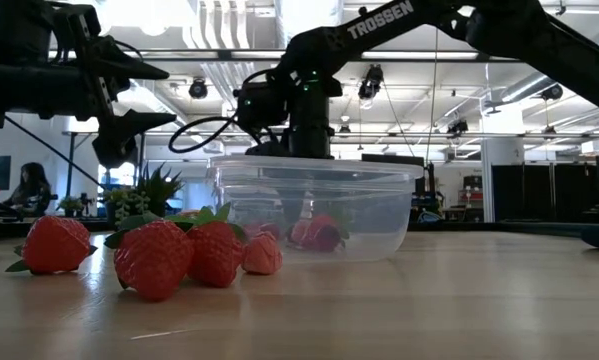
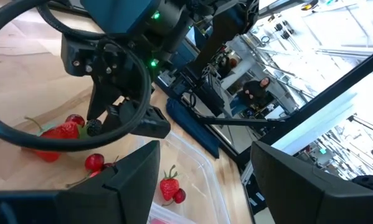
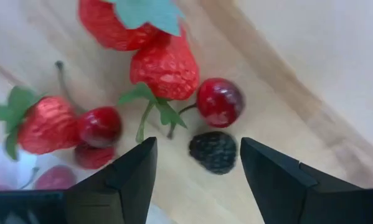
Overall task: Pick and placing Produce into tupperware
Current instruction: Put the blackberry into the transparent container
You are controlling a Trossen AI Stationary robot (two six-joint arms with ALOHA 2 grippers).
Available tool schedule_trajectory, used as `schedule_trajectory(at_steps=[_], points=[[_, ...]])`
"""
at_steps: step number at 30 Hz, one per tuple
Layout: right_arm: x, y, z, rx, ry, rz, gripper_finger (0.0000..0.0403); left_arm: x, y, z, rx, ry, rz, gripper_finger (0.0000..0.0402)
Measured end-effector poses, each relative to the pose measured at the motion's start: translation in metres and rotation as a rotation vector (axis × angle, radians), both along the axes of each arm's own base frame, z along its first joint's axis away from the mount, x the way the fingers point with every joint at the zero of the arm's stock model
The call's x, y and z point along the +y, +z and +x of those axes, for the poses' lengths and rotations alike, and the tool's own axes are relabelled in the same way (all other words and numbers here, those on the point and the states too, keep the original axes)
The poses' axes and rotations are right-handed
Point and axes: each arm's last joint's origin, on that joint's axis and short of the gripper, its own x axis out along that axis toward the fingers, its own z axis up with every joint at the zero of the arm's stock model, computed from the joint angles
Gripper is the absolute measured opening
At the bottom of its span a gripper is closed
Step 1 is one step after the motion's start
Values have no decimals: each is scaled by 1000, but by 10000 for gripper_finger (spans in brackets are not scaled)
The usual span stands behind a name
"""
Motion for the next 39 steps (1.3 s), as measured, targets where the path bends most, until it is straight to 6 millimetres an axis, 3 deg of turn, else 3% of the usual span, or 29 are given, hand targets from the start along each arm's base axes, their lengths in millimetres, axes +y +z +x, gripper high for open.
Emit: schedule_trajectory(at_steps=[15, 39], points=[[1, -5, -5, 57, -3, -45, 199, 0, 0, 0, 0, -2, 0, 238], [-4, -3, -6, 55, 38, -37, 100, 0, 0, 0, -1, 1, 1, 238]])
